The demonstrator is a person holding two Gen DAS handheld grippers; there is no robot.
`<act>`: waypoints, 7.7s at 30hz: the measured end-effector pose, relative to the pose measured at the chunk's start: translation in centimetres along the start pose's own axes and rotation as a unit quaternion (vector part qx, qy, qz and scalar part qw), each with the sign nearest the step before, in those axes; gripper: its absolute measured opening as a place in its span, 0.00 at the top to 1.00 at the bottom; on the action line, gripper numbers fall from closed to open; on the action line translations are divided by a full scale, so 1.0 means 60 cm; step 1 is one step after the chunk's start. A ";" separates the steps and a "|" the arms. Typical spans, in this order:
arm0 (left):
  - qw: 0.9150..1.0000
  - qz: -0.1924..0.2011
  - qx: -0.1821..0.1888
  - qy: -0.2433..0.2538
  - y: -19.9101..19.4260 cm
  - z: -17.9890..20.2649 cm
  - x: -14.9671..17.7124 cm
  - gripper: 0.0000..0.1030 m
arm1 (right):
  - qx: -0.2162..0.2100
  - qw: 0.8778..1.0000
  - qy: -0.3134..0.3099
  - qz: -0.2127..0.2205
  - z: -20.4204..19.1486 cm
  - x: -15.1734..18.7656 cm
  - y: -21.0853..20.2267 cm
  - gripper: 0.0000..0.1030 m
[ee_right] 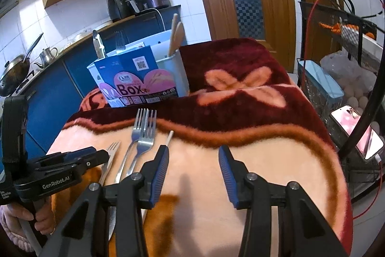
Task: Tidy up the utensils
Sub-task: 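Move both open tools back down to the utensils on the blanket, then close the left tool on a thin white stick while the right tool grasps a metal knife, then lift the white stick and knife, lower them into the blue holder, open both tools, then move both open tools back down to the forks on the blanket, then close the right tool on a metal fork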
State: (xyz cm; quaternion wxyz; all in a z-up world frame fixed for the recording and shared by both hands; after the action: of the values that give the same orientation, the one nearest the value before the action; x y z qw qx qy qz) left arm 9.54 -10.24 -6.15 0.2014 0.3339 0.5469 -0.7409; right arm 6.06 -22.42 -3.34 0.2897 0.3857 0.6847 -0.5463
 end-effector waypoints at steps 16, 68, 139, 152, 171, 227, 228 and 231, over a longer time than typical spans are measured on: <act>0.998 -0.014 0.066 -0.017 0.016 0.028 0.004 0.96 | -0.002 1.000 0.006 -0.010 0.013 0.007 0.005 0.55; 0.968 0.249 -0.012 0.023 -0.149 -0.077 -0.152 0.96 | -0.069 0.992 0.008 -0.103 -0.052 -0.020 0.047 0.94; 0.909 0.397 -0.123 0.014 0.000 -0.110 -0.343 0.93 | -0.063 0.960 -0.028 0.271 -0.111 -0.318 0.162 0.93; 0.917 0.384 -0.109 0.006 -0.005 -0.107 -0.343 0.77 | -0.079 0.960 -0.018 0.267 -0.117 -0.315 0.144 0.92; 0.939 0.337 -0.072 0.013 -0.080 -0.064 -0.307 0.66 | -0.076 0.966 -0.029 0.244 -0.123 -0.282 0.044 0.80; 0.993 0.076 -0.080 -0.040 -0.019 -0.088 -0.062 0.51 | -0.074 0.994 -0.014 -0.080 -0.094 -0.014 0.131 0.57; 0.993 0.077 -0.081 -0.040 -0.019 -0.090 -0.061 0.51 | -0.074 0.994 -0.012 -0.083 -0.094 -0.015 0.134 0.62; 0.993 0.078 -0.081 -0.041 -0.017 -0.094 -0.059 0.51 | -0.072 0.994 -0.005 -0.082 -0.090 -0.018 0.138 0.80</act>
State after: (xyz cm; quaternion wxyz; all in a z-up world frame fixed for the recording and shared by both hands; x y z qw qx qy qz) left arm 12.86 -4.83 -3.91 0.3069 0.3275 0.5691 -0.6890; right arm 13.74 -16.55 -5.54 0.2741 0.3036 0.7502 -0.5195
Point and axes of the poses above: each gripper's, at about its wrist camera, not at the fingertips, and y roughly the way its jaws point, z to its right, x to its underside, the point moved 6 cm from there along y, roughly the way its jaws point, and after that the axes turned 8 degrees about z, right-handed, at the moved point
